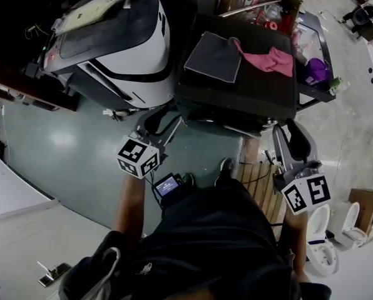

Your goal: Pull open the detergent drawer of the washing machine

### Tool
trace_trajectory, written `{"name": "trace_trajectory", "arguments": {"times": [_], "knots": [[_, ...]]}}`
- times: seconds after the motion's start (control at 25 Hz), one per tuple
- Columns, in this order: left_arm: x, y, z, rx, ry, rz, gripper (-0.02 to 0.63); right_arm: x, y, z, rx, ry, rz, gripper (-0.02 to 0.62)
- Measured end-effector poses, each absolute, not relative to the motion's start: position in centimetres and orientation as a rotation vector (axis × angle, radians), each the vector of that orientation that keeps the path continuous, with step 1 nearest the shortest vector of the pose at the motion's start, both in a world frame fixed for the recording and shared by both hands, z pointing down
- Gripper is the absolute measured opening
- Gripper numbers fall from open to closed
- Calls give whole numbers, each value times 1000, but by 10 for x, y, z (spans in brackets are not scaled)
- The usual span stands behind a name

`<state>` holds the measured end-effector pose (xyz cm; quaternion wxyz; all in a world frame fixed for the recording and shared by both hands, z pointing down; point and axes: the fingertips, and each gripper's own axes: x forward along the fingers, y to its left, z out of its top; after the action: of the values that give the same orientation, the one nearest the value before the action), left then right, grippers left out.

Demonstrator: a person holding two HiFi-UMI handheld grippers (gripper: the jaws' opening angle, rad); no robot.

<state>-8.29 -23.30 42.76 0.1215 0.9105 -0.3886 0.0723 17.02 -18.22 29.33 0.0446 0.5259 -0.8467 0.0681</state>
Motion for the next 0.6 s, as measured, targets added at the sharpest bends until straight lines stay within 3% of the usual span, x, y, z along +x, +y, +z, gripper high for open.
{"name": "trace_trajectory", "arguments": {"times": [0.6], "knots": [[-53,-294,639,2214,-965,41,275,200,-233,328,1453,-2487,256,121]]}}
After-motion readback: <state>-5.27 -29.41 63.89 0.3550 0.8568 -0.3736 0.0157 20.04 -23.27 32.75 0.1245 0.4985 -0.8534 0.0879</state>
